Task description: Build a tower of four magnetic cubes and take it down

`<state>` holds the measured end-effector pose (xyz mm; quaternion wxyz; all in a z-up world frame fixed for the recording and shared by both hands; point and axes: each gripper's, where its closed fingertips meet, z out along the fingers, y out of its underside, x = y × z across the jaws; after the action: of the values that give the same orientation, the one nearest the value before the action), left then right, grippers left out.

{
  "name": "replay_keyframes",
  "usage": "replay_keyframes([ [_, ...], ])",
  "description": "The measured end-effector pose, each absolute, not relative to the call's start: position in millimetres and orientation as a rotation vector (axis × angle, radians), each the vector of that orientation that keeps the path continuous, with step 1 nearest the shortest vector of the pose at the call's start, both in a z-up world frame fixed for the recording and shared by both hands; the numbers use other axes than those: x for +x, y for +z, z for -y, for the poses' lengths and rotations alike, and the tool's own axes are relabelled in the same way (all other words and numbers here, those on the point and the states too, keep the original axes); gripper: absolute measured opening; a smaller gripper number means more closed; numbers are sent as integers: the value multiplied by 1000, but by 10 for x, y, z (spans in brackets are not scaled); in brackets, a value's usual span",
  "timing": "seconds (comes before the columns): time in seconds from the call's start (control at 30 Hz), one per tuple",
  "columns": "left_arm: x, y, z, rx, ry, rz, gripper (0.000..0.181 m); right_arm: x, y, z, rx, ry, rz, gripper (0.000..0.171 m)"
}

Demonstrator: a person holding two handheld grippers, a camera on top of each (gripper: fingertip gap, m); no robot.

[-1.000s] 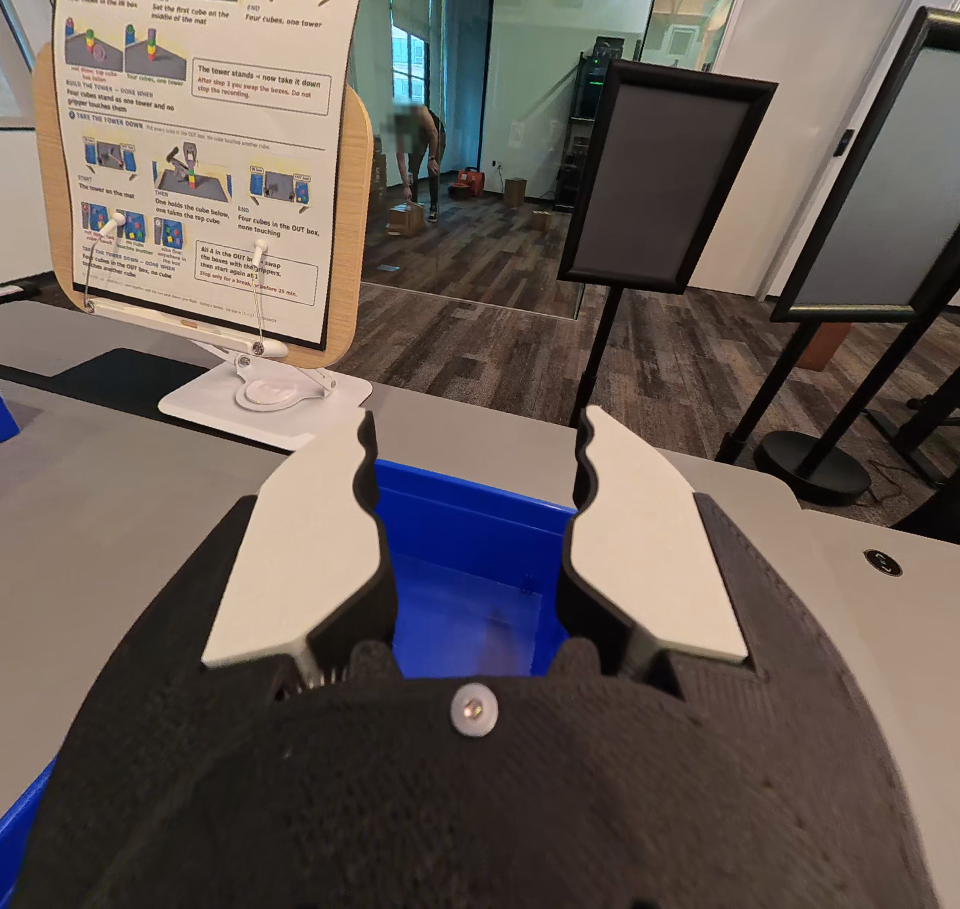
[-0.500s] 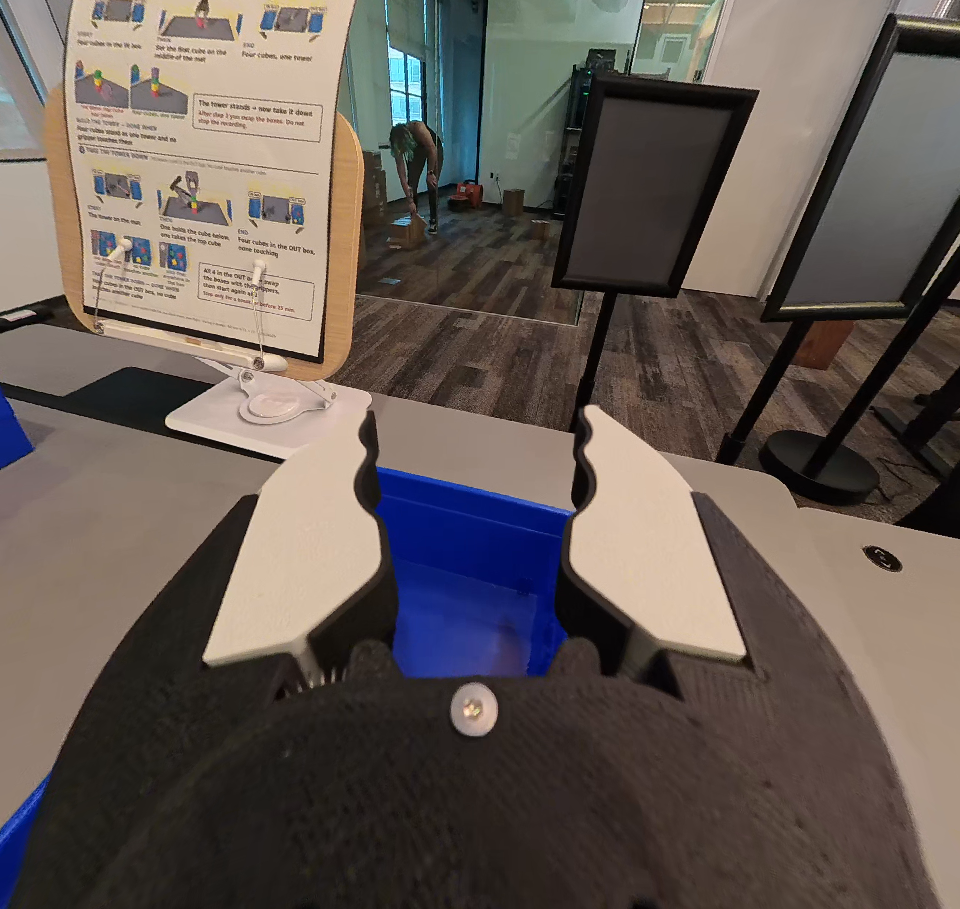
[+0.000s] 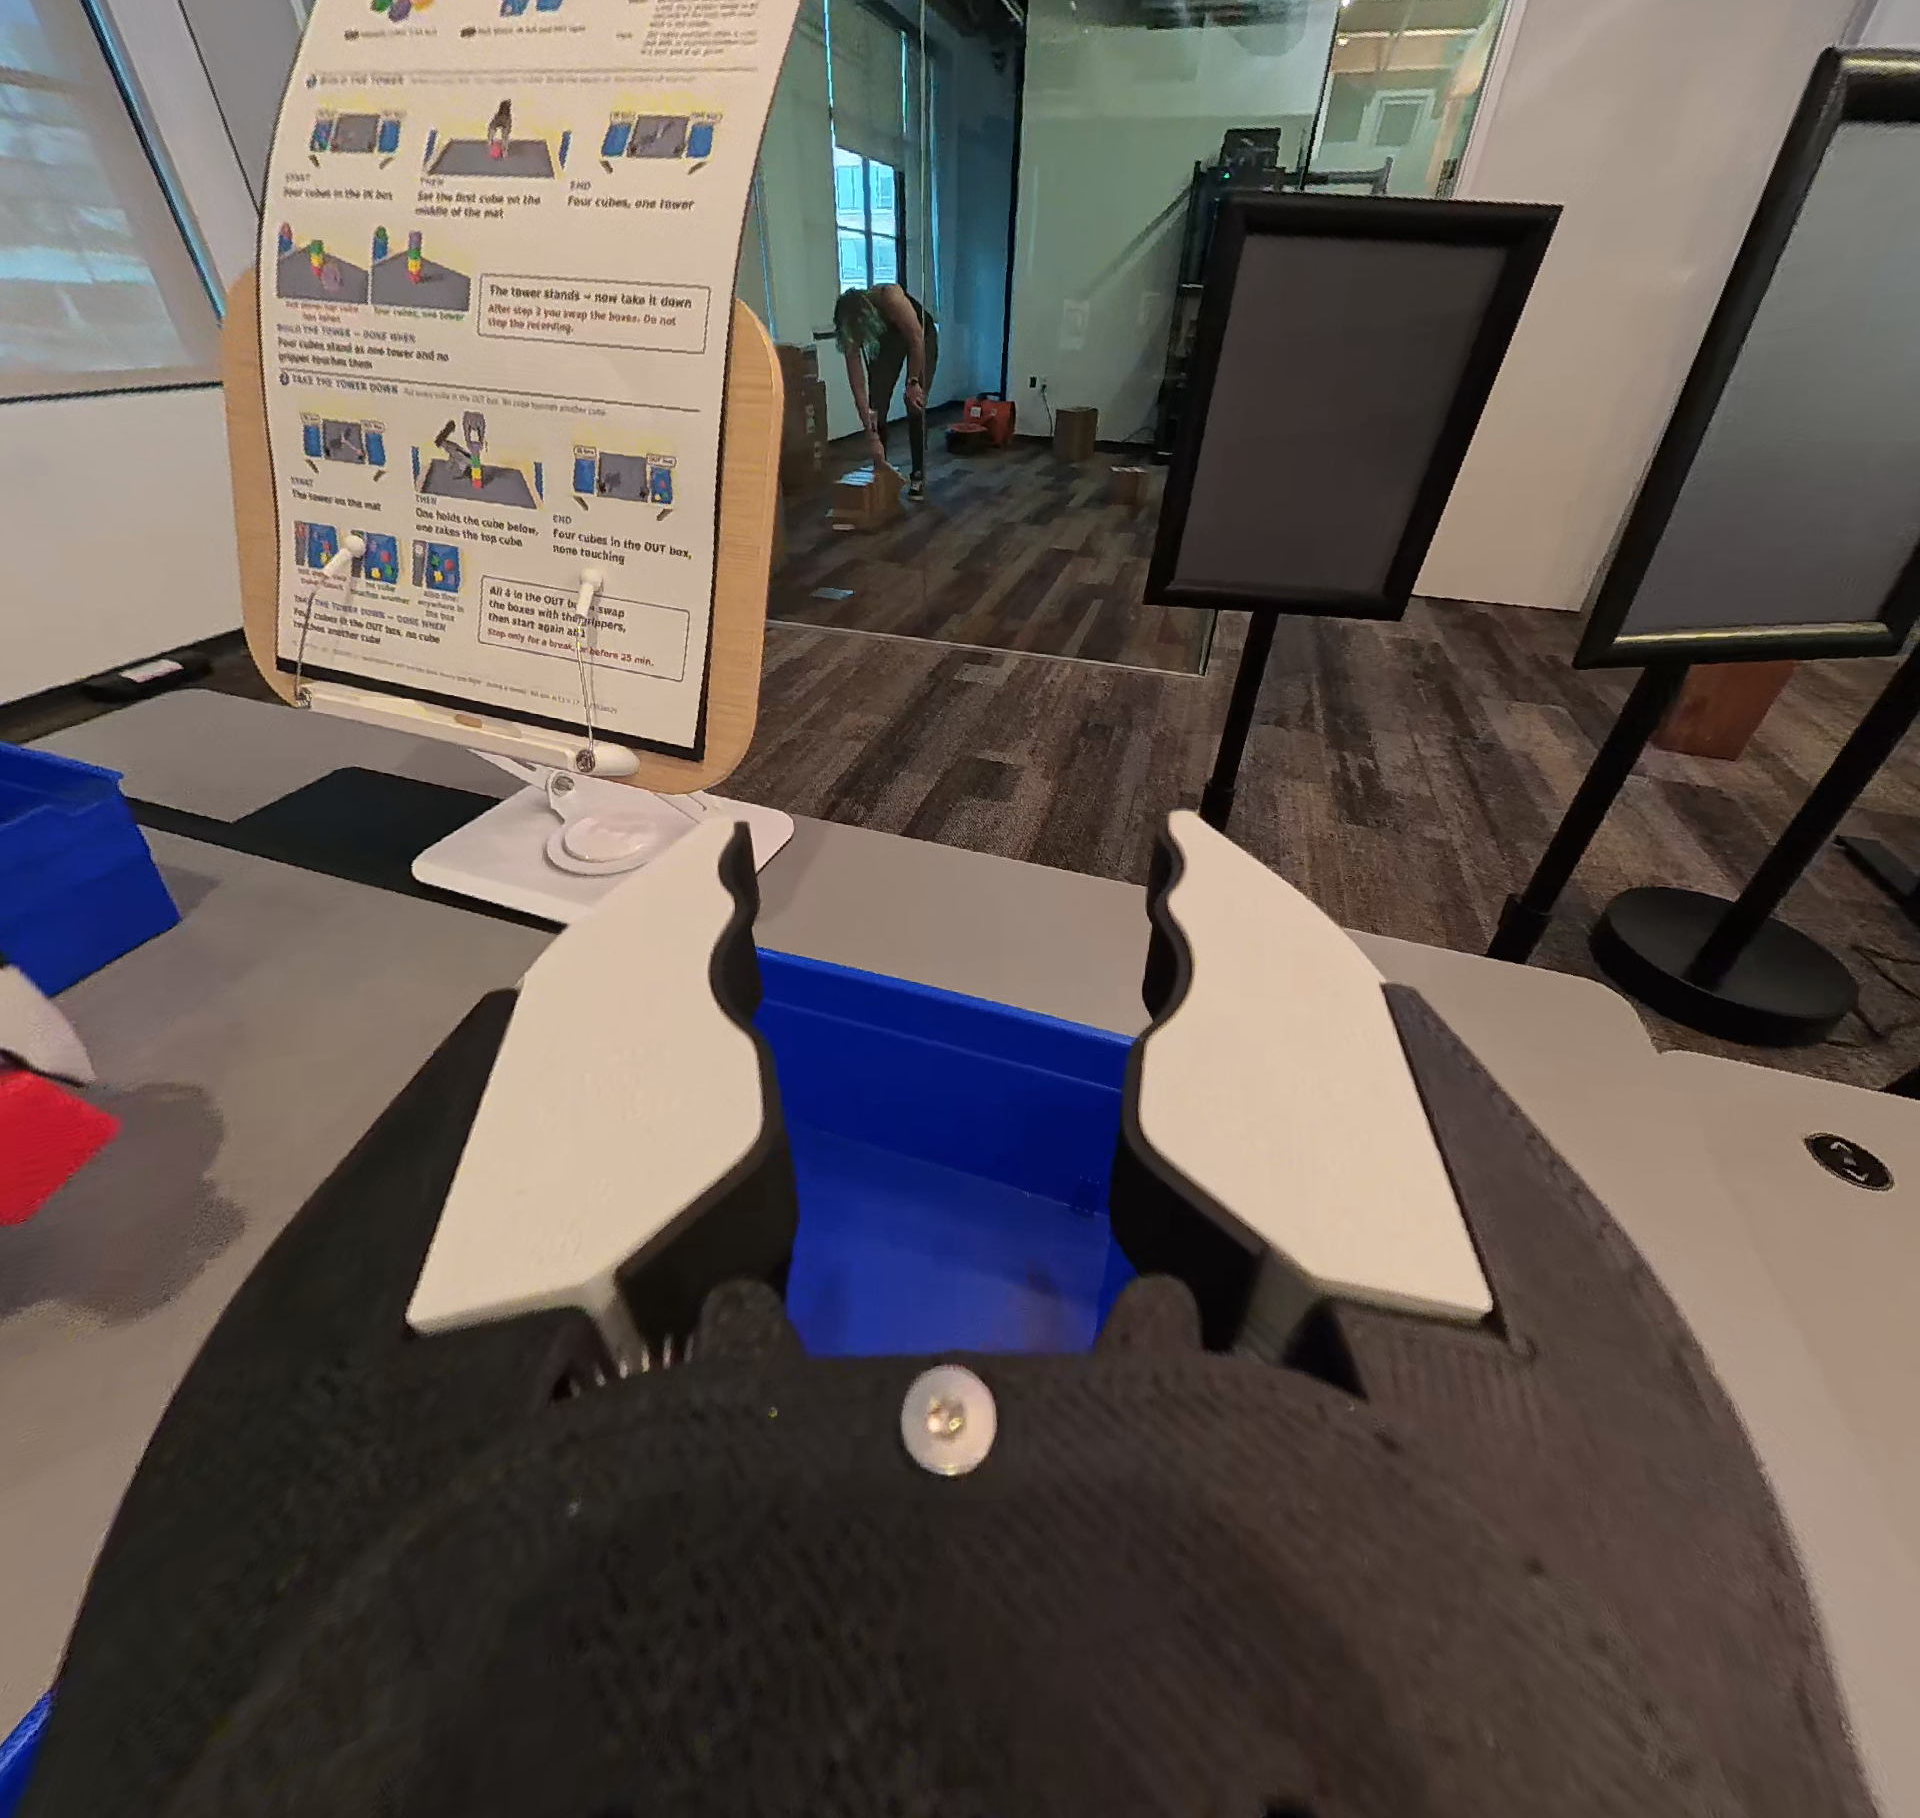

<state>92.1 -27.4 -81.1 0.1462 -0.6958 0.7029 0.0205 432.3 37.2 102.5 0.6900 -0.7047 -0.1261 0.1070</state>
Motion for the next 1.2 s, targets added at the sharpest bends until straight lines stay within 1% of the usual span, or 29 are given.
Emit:
replay_keyframes([
  [0.2,1012,-1124,244,-2149,86,-2104,49,4406,1059,-363,-1560,221,255,72],
  [0.43,1107,-1310,262,-2138,78,-2155,49,4381,1022,-385,-1578,225,268,72],
  [0.8,1155,-1433,279,-2097,30,-2187,49,4448,943,-422,-1612,221,246,72],
  [0.87,1165,-1417,248,-2116,36,-2149,68,4510,922,-424,-1619,216,233,72],
  [0.9,1170,-1393,255,-2115,19,-2140,67,4546,915,-422,-1619,216,222,72],
  [0.97,1170,-1269,258,-2101,0,-2099,73,4613,918,-408,-1609,233,198,72],
  [1.07,1029,-862,284,-2059,-14,-1987,68,4676,938,-375,-1585,282,168,72],
  [1.13,735,-533,315,-2058,20,-1891,69,4719,957,-353,-1573,295,152,72],
  [1.2,253,-231,305,-2105,123,-1767,68,4759,979,-331,-1561,297,138,72],
])
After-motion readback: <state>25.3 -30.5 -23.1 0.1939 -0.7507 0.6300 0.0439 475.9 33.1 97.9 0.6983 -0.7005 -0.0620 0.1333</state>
